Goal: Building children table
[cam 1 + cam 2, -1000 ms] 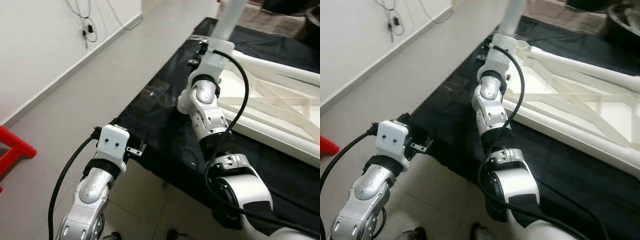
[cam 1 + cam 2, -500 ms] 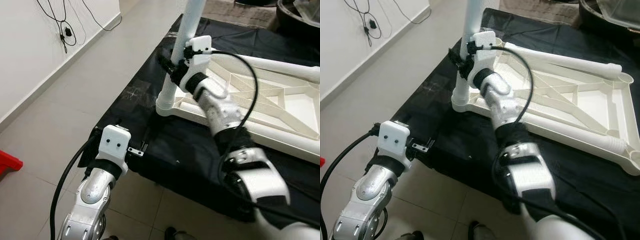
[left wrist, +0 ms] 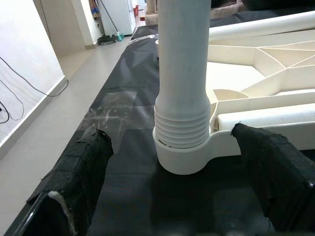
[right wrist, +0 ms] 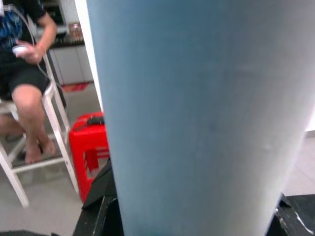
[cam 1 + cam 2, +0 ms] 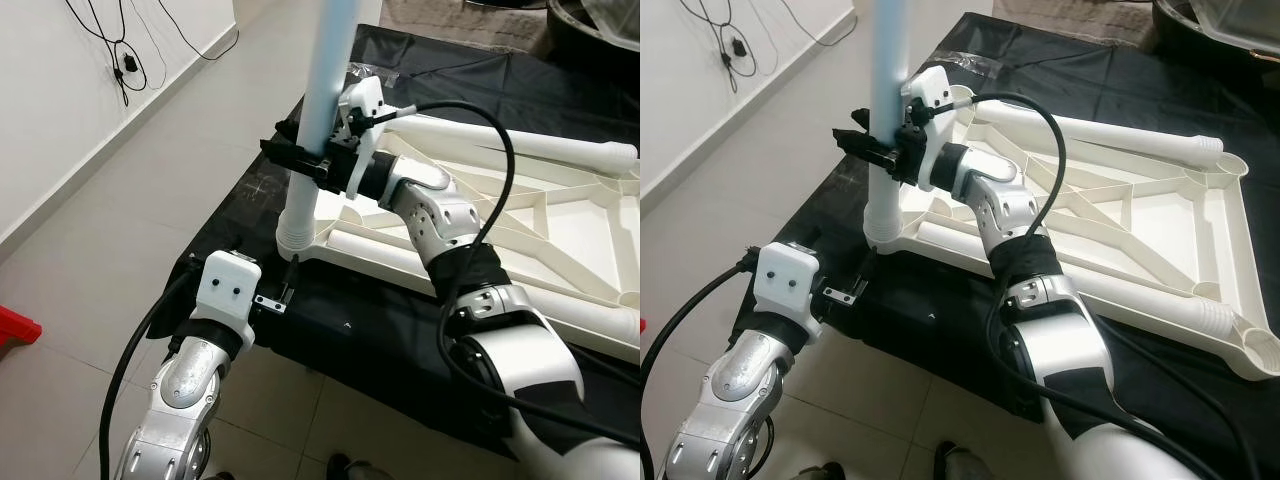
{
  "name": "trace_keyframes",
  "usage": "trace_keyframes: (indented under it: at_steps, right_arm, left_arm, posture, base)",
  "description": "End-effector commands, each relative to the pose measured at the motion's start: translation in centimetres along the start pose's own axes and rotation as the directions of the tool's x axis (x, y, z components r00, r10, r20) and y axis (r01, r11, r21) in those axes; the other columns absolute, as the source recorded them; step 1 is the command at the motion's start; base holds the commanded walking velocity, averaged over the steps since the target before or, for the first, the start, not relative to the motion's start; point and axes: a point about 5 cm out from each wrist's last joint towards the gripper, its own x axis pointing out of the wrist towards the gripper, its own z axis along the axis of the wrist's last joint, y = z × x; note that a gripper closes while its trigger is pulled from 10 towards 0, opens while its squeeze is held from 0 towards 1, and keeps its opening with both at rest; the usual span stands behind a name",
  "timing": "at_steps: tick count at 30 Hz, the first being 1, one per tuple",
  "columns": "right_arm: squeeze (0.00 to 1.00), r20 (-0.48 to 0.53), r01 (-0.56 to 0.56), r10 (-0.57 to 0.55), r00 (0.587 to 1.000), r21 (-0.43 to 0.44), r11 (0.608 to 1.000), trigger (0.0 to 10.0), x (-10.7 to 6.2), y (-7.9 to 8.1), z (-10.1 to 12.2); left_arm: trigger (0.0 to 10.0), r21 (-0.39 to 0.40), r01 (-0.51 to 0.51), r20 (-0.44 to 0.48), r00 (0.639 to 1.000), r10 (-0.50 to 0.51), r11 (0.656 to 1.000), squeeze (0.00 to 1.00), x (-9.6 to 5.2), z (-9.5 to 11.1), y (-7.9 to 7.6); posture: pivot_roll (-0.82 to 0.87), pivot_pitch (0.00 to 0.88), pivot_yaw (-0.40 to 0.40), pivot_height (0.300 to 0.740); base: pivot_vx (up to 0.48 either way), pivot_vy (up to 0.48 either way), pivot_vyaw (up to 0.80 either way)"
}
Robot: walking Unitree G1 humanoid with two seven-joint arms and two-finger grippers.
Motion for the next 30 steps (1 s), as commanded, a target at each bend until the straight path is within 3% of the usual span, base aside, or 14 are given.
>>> trace_keyframes:
  at_steps: [1, 4, 9, 15, 16, 17, 18, 19, 21, 23, 25, 27, 29, 30]
  right_arm:
    - [0.00, -0.202, -0.010, 0.030, 0.979, 0.103, 0.995, 10.0, -0.3, 0.9, -5.2]
    - [0.00, -0.298, -0.005, 0.019, 0.955, 0.049, 0.999, 10.0, -0.7, 0.9, -6.3]
    - [0.00, -0.331, 0.020, -0.008, 0.944, 0.031, 0.999, 10.0, -0.8, 0.8, -6.7]
    - [0.00, -0.366, 0.231, -0.199, 0.909, 0.046, 0.972, 10.0, -1.1, -0.3, -7.5]
    - [0.00, -0.374, 0.329, -0.290, 0.881, 0.045, 0.943, 10.0, -1.4, -0.8, -7.8]
    - [0.00, -0.374, 0.329, -0.290, 0.881, 0.045, 0.943, 10.0, -1.4, -0.8, -7.8]
    - [0.00, -0.375, 0.429, -0.384, 0.844, 0.040, 0.902, 10.0, -1.7, -1.4, -7.9]
    - [0.00, -0.375, 0.429, -0.384, 0.844, 0.040, 0.902, 10.0, -1.7, -1.4, -7.9]
    - [0.00, -0.377, 0.588, -0.522, 0.765, 0.077, 0.805, 10.0, -2.6, -2.2, -8.4]
    - [0.00, -0.377, 0.588, -0.522, 0.765, 0.077, 0.805, 10.0, -2.6, -2.2, -8.4]
    - [0.00, -0.356, 0.681, -0.613, 0.705, 0.098, 0.726, 10.0, -3.6, -2.9, -8.7]
    - [0.00, -0.356, 0.681, -0.613, 0.705, 0.098, 0.726, 10.0, -3.6, -2.9, -8.7]
    - [0.00, -0.329, 0.723, -0.663, 0.672, 0.098, 0.684, 10.0, -4.1, -3.3, -8.6]
    - [0.00, -0.329, 0.723, -0.663, 0.672, 0.098, 0.684, 10.0, -4.1, -3.3, -8.6]
  left_arm:
    - [10.0, 0.002, 0.001, -0.014, 1.000, -0.001, 1.000, 0.00, -0.3, -0.4, -0.1]
    - [10.0, 0.002, 0.004, -0.013, 1.000, -0.003, 1.000, 0.00, -0.2, -0.4, -0.2]
    - [10.0, 0.003, 0.004, -0.013, 1.000, -0.004, 1.000, 0.00, -0.2, -0.4, -0.2]
    - [10.0, 0.006, 0.004, -0.013, 1.000, -0.004, 1.000, 0.00, -0.1, -0.4, -0.1]
    - [10.0, 0.007, 0.004, -0.013, 1.000, -0.004, 1.000, 0.00, -0.1, -0.5, -0.1]
    - [10.0, 0.007, 0.004, -0.013, 1.000, -0.004, 1.000, 0.00, -0.1, -0.5, -0.1]
    - [10.0, 0.007, 0.004, -0.013, 1.000, -0.004, 1.000, 0.00, -0.1, -0.5, -0.1]
    - [10.0, 0.007, 0.004, -0.013, 1.000, -0.004, 1.000, 0.00, -0.1, -0.5, -0.1]
    - [10.0, 0.008, 0.006, -0.011, 1.000, -0.005, 1.000, 0.00, -0.1, -0.4, -0.1]
    - [10.0, 0.008, 0.006, -0.011, 1.000, -0.005, 1.000, 0.00, -0.1, -0.4, -0.1]
    - [10.0, 0.010, 0.007, -0.008, 1.000, -0.007, 1.000, 0.00, -0.1, -0.4, -0.1]
    - [10.0, 0.010, 0.007, -0.008, 1.000, -0.007, 1.000, 0.00, -0.1, -0.4, -0.1]
    - [10.0, 0.011, 0.006, -0.009, 1.000, -0.006, 1.000, 0.00, -0.1, -0.4, 0.0]
    - [10.0, 0.011, 0.006, -0.009, 1.000, -0.006, 1.000, 0.00, -0.1, -0.4, 0.0]
  posture:
    - [0.08, 0.252, -0.085, 0.740]
    - [0.07, 0.250, -0.081, 0.740]
    - [0.07, 0.250, -0.078, 0.740]
    - [0.07, 0.248, -0.079, 0.740]
    - [0.08, 0.245, -0.077, 0.740]
    - [0.08, 0.245, -0.077, 0.740]
    - [0.08, 0.245, -0.077, 0.740]
    - [0.08, 0.245, -0.077, 0.740]
    - [0.07, 0.235, -0.074, 0.740]
    - [0.07, 0.235, -0.074, 0.740]
    - [0.08, 0.232, -0.074, 0.740]
    - [0.08, 0.232, -0.074, 0.740]
    - [0.08, 0.231, -0.073, 0.740]
    - [0.08, 0.231, -0.073, 0.740]
  base:
    - [0.000, 0.000, 0.00]
    - [0.000, 0.000, 0.00]
    - [0.000, 0.000, 0.00]
    - [0.000, 0.000, 0.00]
    - [0.000, 0.000, 0.00]
    - [0.000, 0.000, 0.00]
    - [0.000, 0.000, 0.00]
    - [0.000, 0.000, 0.00]
    - [0.000, 0.000, 0.00]
    - [0.000, 0.000, 0.00]
    - [0.000, 0.000, 0.00]
    - [0.000, 0.000, 0.00]
    - [0.000, 0.000, 0.00]
    - [0.000, 0.000, 0.00]
